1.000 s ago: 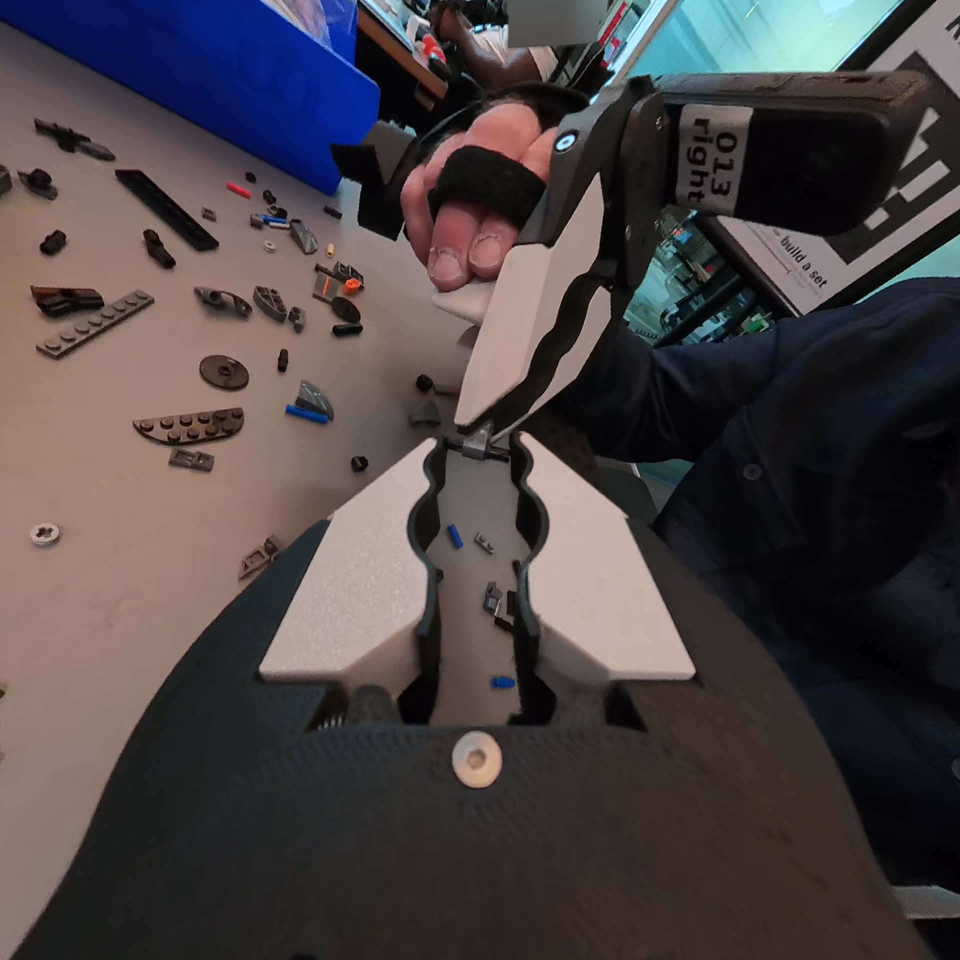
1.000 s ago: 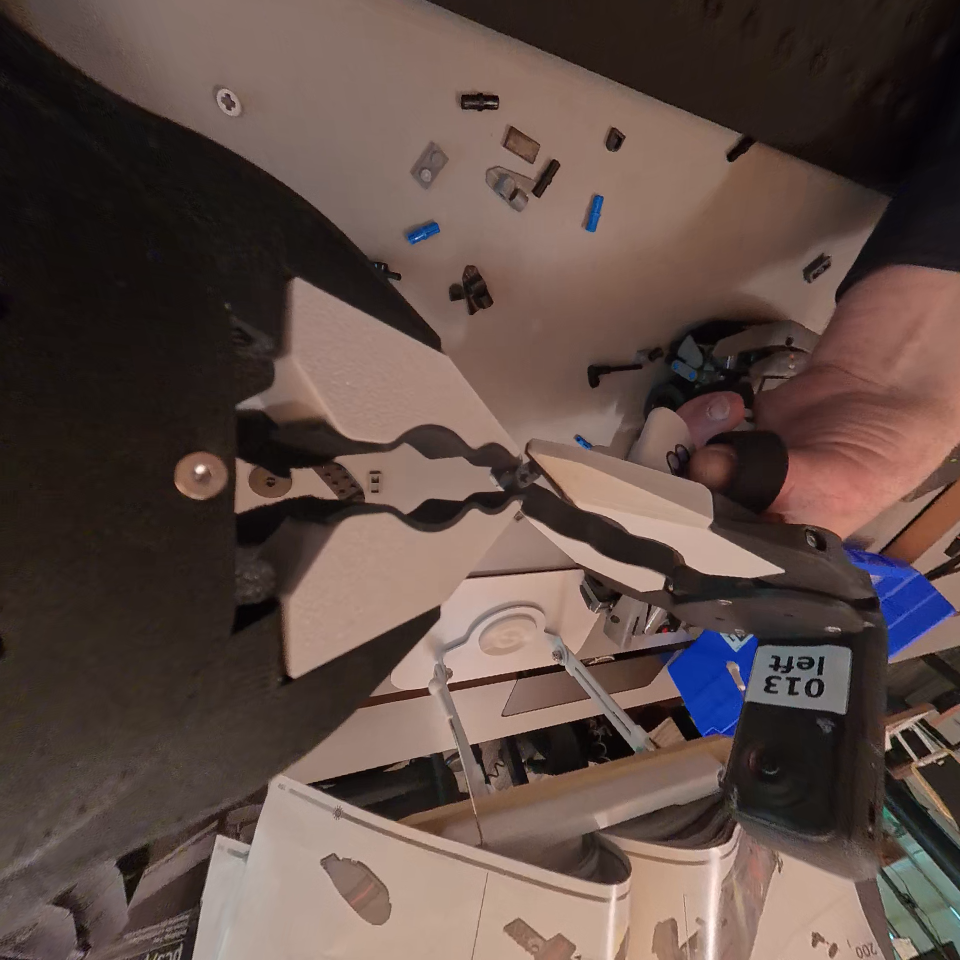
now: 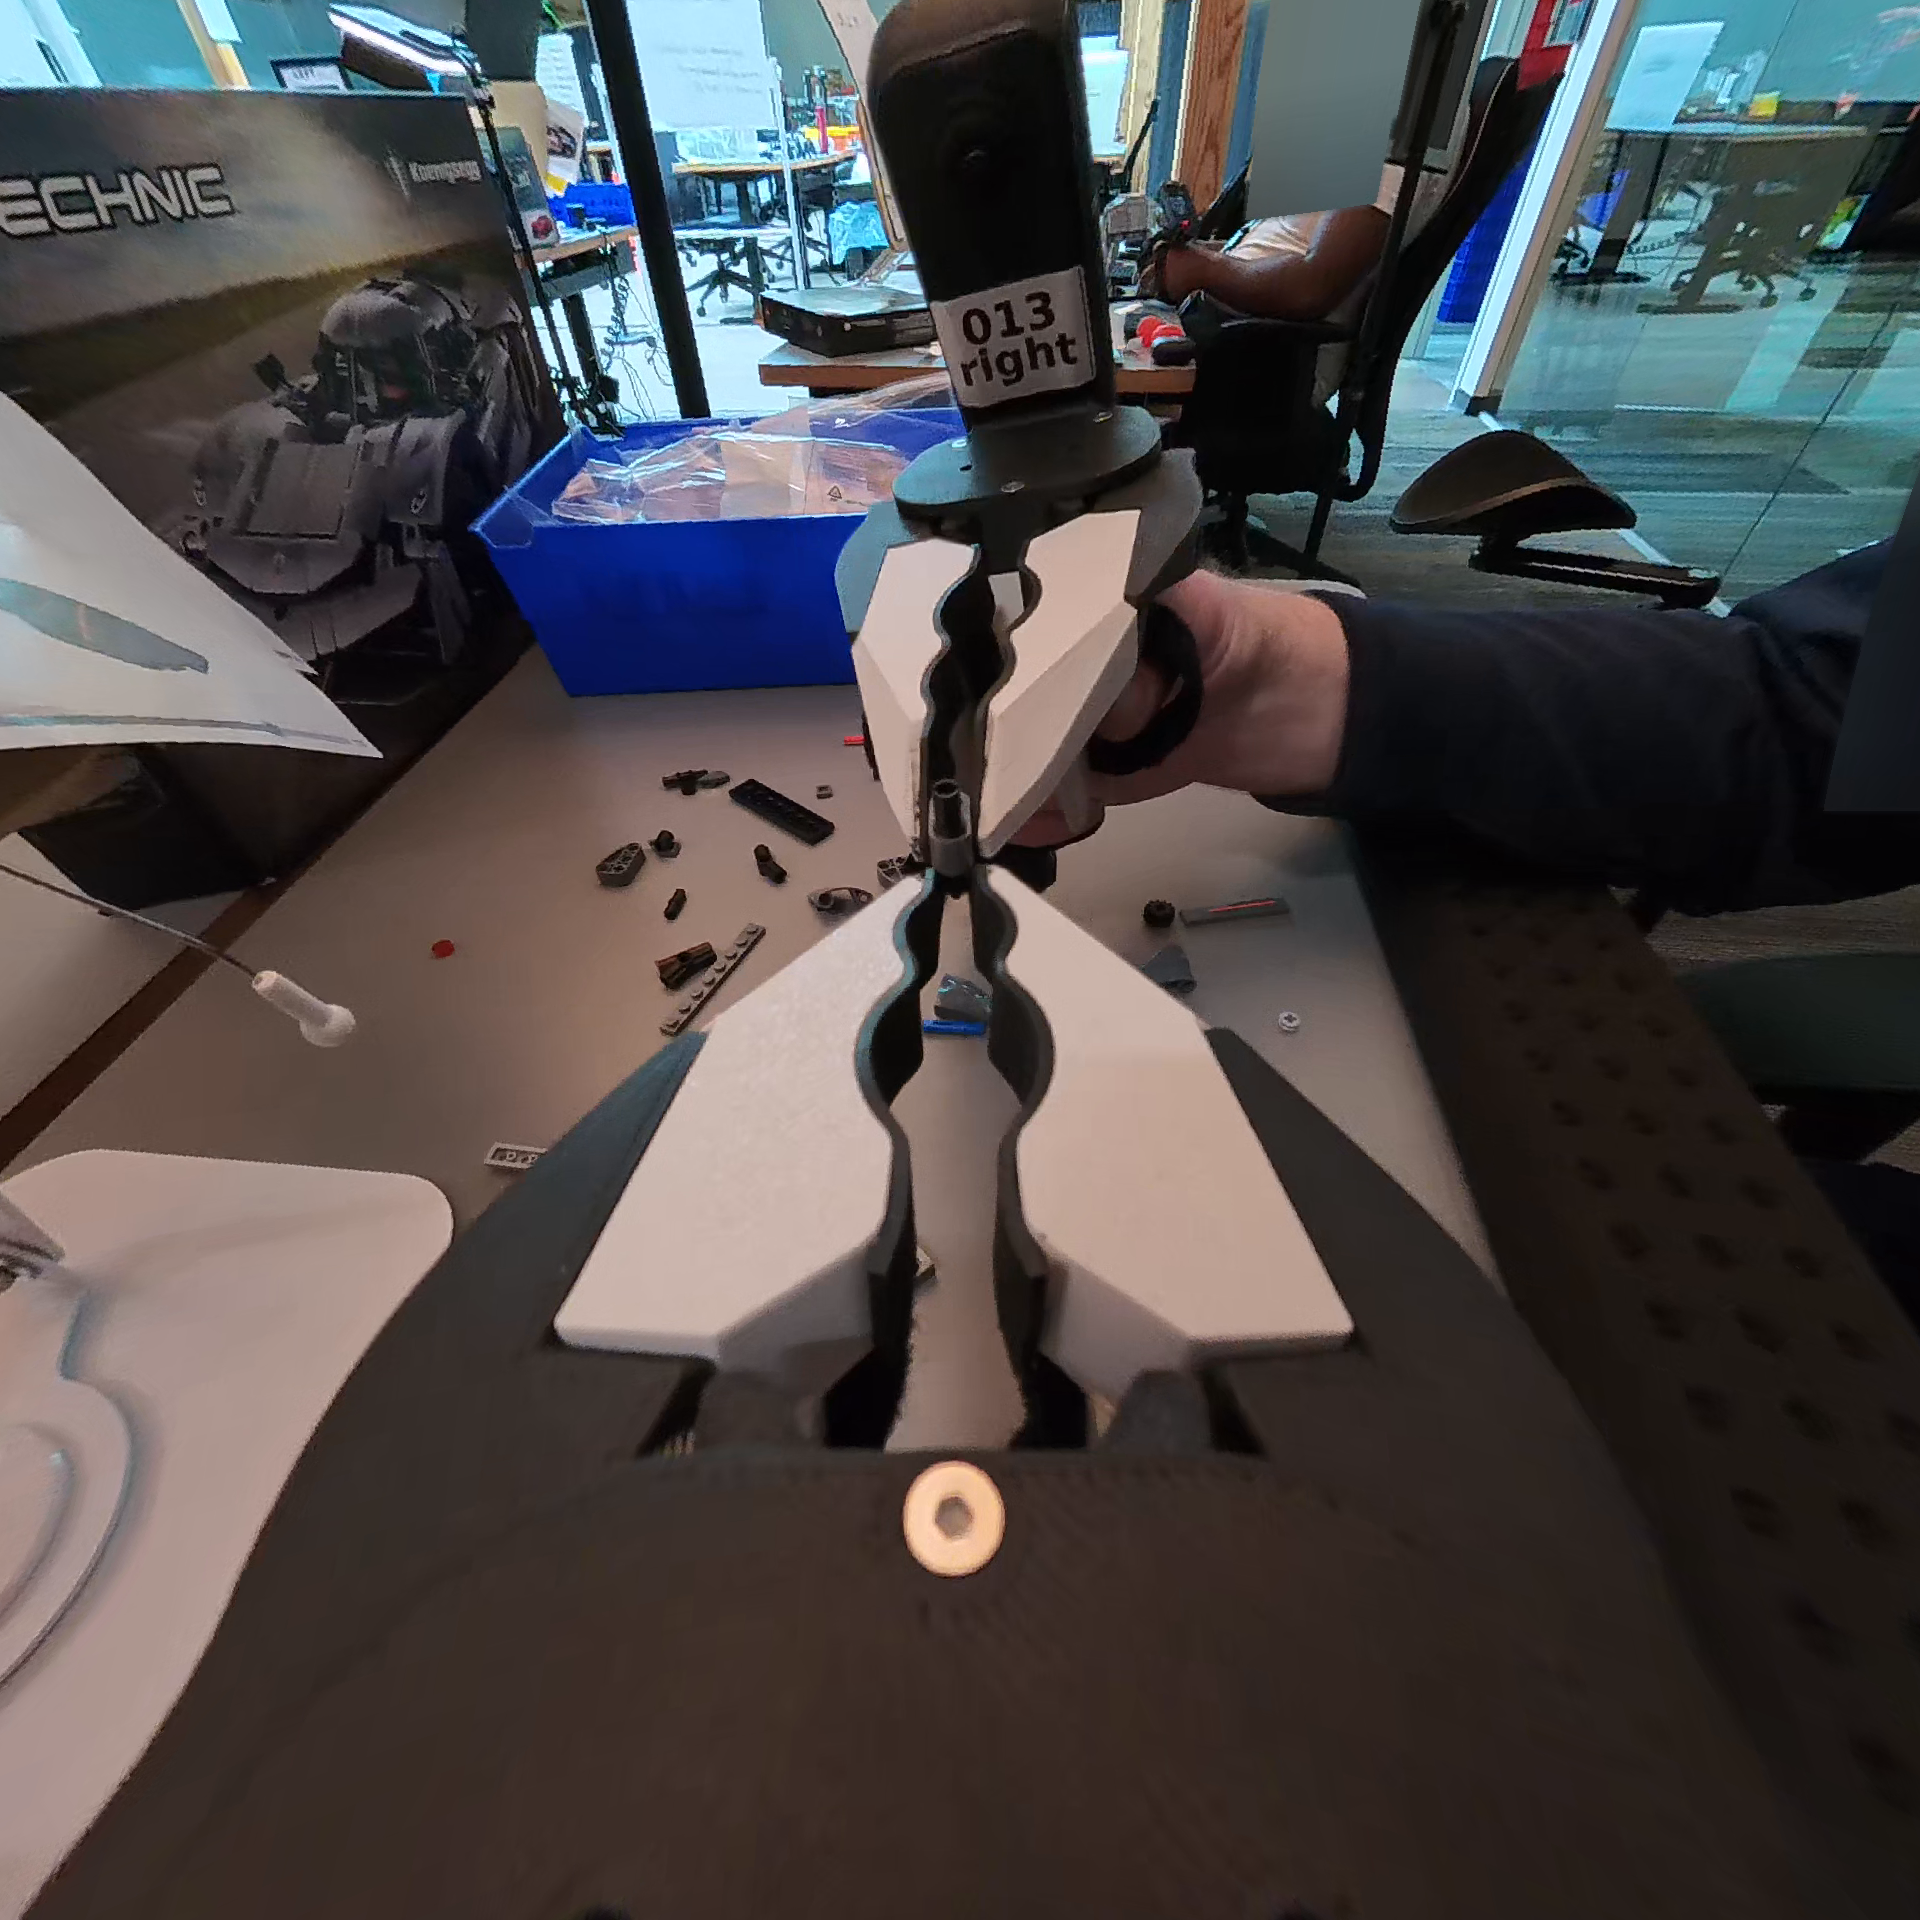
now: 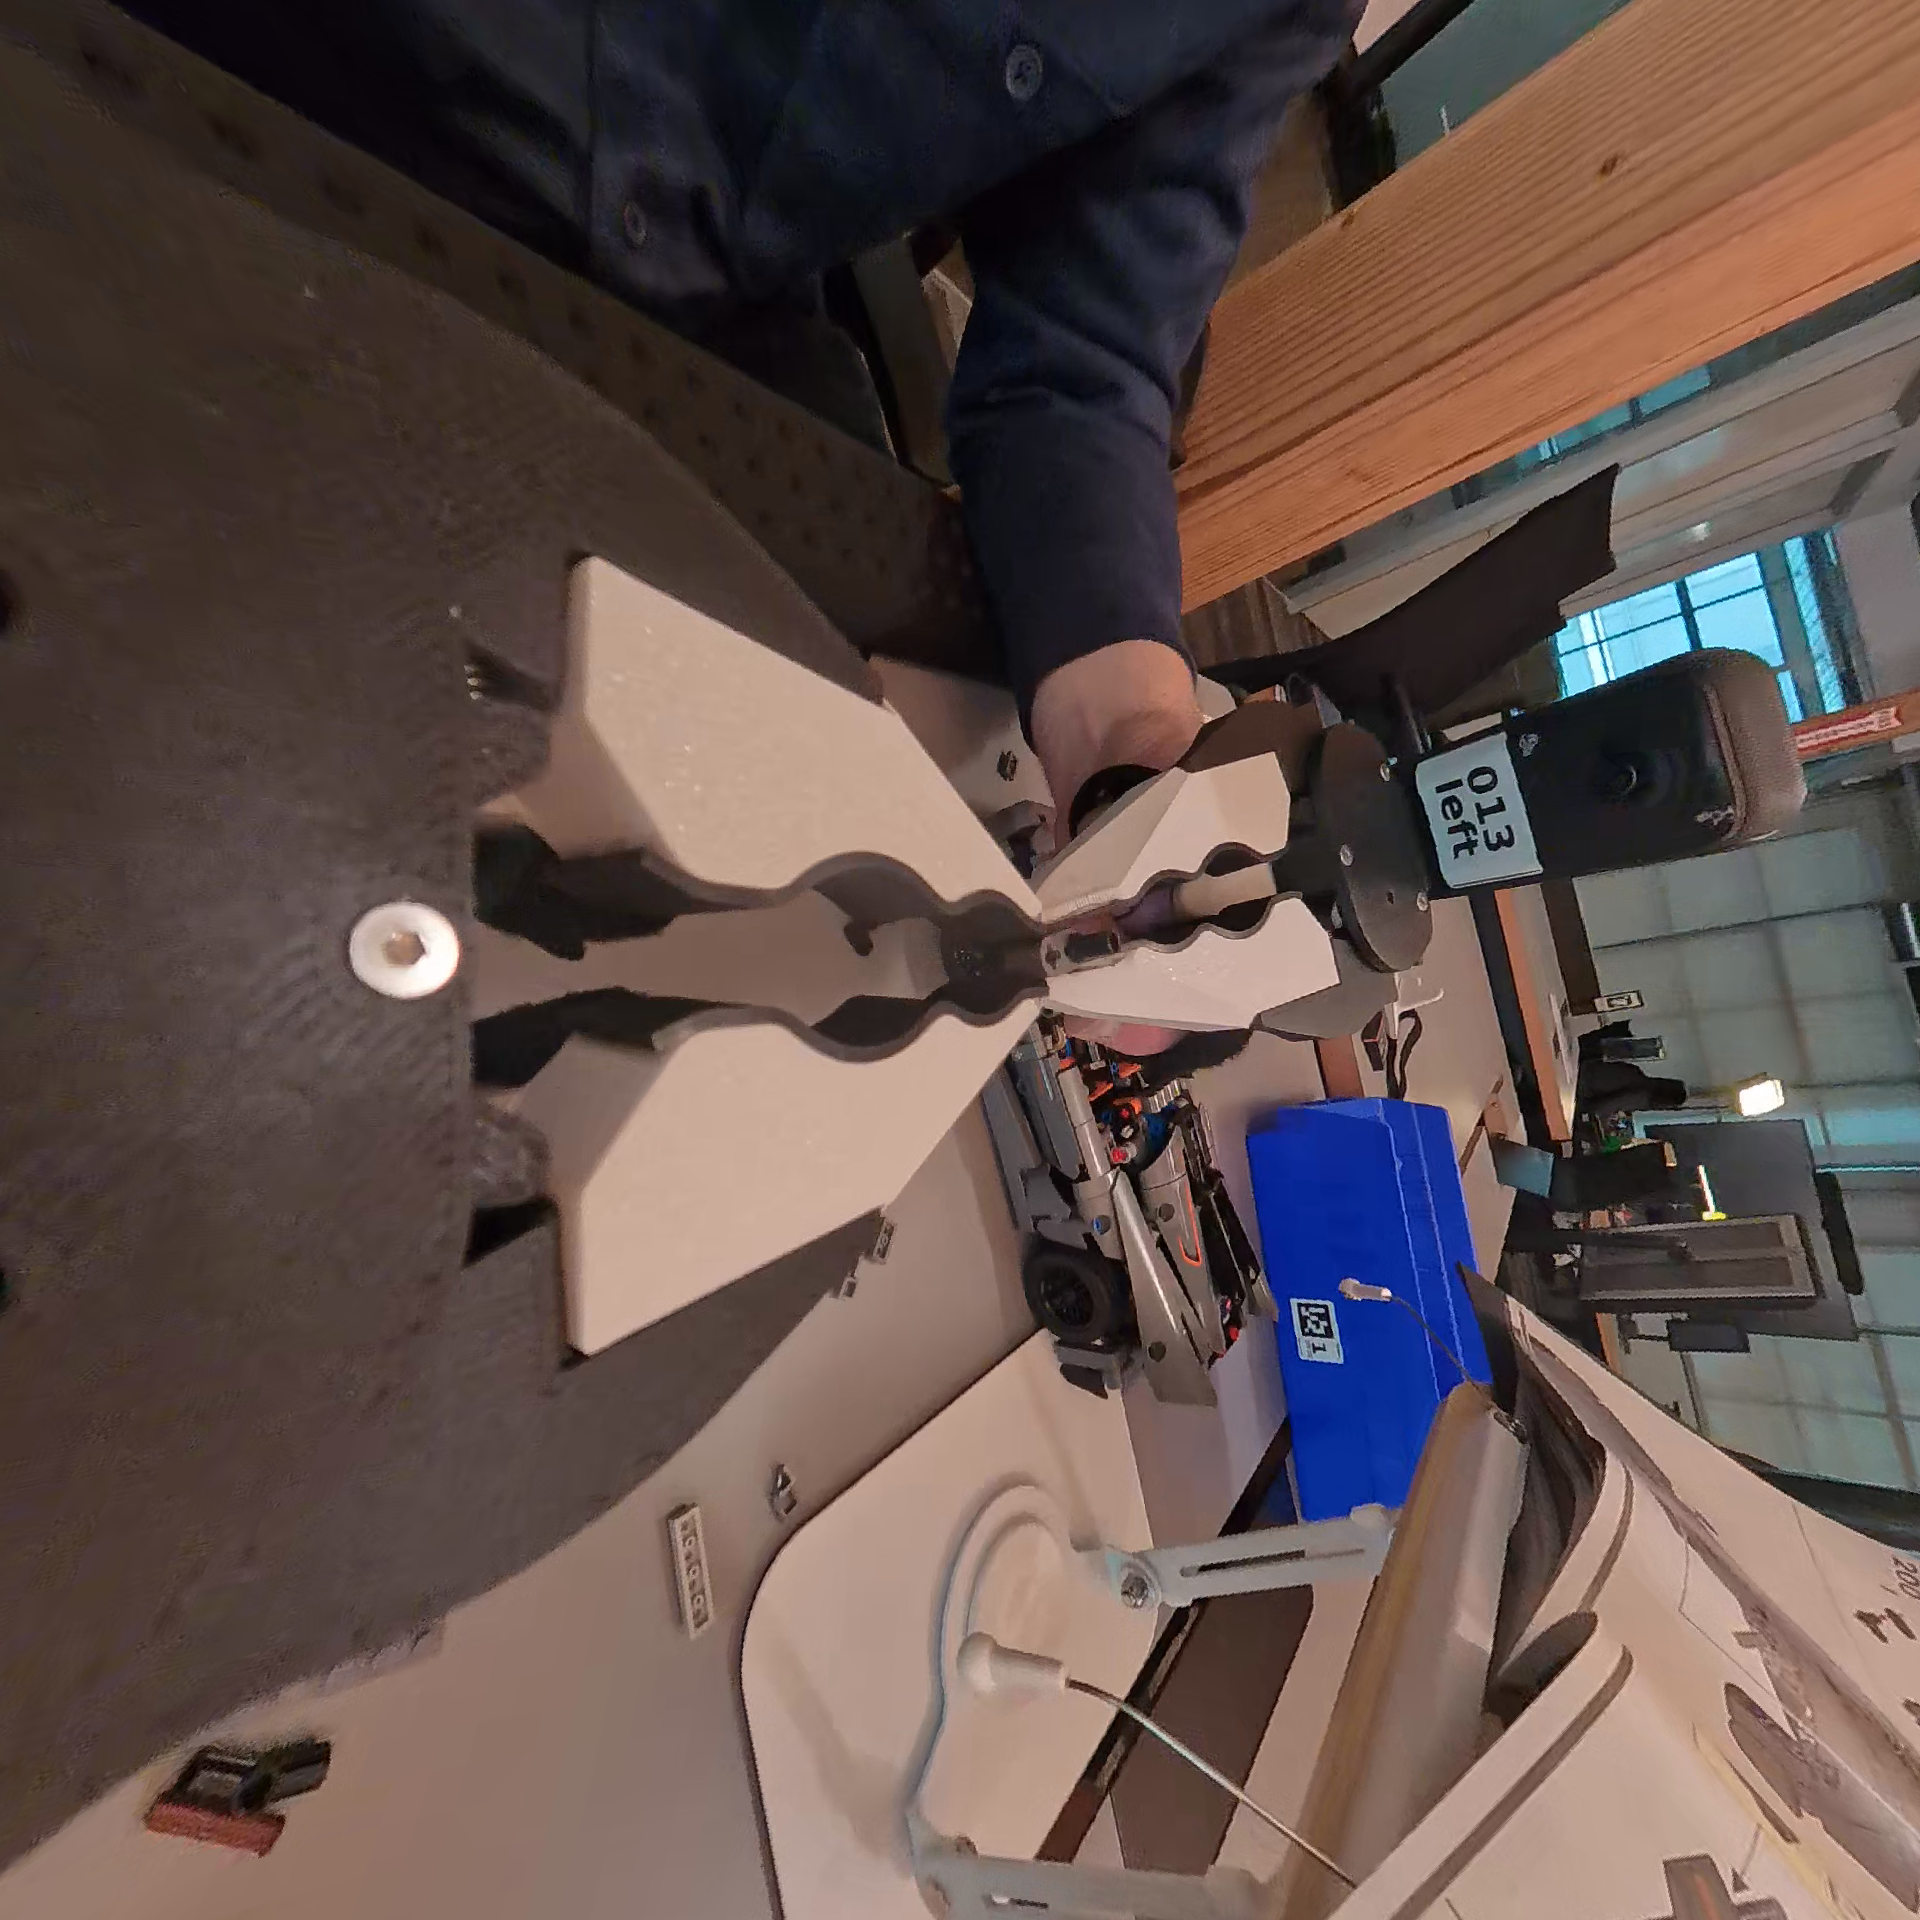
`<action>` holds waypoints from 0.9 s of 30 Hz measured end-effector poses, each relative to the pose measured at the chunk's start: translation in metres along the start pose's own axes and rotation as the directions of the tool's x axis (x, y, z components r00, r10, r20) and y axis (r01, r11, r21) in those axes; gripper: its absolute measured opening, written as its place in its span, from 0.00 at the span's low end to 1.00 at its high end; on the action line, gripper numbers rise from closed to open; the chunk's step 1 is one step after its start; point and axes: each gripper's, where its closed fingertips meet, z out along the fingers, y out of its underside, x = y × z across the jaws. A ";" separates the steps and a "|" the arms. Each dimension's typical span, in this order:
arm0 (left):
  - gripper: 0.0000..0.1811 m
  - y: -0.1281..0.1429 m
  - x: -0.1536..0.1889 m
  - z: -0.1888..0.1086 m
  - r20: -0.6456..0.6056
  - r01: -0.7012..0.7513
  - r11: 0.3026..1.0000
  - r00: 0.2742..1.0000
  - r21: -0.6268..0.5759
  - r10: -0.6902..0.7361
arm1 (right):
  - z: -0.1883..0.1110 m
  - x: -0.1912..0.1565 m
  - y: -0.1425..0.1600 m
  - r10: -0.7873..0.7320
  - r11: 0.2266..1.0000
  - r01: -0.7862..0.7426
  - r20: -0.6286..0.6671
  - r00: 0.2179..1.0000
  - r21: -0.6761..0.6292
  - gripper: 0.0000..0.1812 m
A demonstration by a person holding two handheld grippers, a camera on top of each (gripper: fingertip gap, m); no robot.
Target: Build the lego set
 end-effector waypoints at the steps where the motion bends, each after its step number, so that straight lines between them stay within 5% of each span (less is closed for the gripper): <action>1: 0.02 -0.001 0.000 0.000 0.001 0.001 1.000 1.000 0.009 -0.001 | 0.000 0.000 0.000 0.010 1.000 -0.010 0.004 1.000 0.007 0.02; 8: 0.04 -0.002 -0.002 0.000 0.022 0.000 1.000 1.000 0.012 0.000 | 0.002 -0.001 -0.002 0.096 0.994 -0.099 0.057 0.994 0.046 0.02; 27: 0.01 0.001 -0.002 -0.003 -0.017 0.036 0.999 0.999 0.002 -0.036 | 0.001 0.001 -0.003 0.053 0.998 -0.054 0.014 0.998 0.030 0.02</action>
